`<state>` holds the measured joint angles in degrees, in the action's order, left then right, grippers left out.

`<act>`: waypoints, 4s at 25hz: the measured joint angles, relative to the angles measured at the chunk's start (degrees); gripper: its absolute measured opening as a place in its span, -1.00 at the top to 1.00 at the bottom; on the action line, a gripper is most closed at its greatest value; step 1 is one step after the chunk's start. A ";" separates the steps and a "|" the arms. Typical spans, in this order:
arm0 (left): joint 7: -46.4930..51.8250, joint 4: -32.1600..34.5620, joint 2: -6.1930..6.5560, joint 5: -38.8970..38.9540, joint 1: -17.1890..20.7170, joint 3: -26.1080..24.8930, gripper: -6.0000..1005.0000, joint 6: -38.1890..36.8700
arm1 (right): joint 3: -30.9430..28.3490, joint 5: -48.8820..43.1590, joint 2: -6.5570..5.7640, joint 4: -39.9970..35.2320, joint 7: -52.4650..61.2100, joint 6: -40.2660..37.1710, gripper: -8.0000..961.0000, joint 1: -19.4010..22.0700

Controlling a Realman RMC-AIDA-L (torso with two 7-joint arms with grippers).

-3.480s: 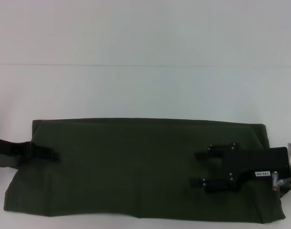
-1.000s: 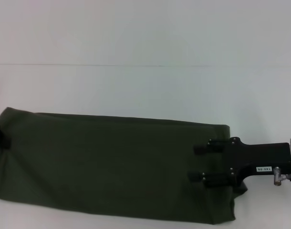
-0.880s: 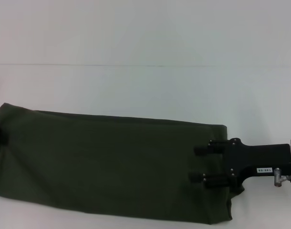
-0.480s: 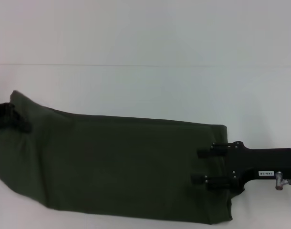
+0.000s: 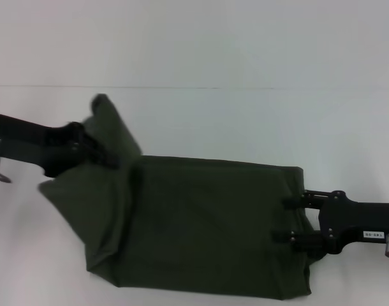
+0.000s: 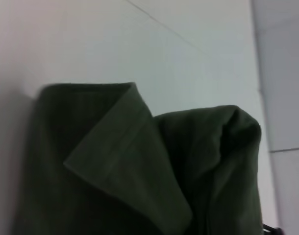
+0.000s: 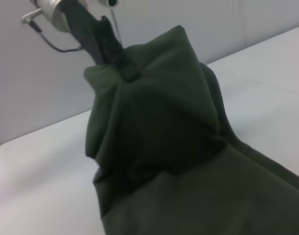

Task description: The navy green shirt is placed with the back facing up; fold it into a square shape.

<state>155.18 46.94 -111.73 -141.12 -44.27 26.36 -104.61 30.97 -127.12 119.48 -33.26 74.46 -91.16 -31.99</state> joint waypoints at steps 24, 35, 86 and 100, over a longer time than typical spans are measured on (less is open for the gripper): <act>-13.51 -21.84 -12.10 19.94 4.43 -0.23 0.62 16.19 | -1.64 1.40 -0.03 -0.23 -0.22 1.36 -0.74 2.87; -20.16 -28.45 -12.46 22.28 2.26 0.62 0.58 21.69 | -3.51 1.55 -0.02 -0.08 -0.90 2.42 -0.74 3.76; -73.49 -2.18 -10.34 17.87 19.43 7.09 -0.92 -3.44 | 0.83 -6.95 -8.16 -0.64 60.79 -11.05 -0.71 -5.17; -77.64 1.26 -10.87 17.72 22.79 6.83 -0.92 -5.81 | 7.16 -7.42 -8.60 0.06 67.63 -10.11 -0.63 -7.75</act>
<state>77.54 48.20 -122.61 -123.40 -21.49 33.19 -110.42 38.13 -134.54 110.88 -33.20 142.09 -101.26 -39.73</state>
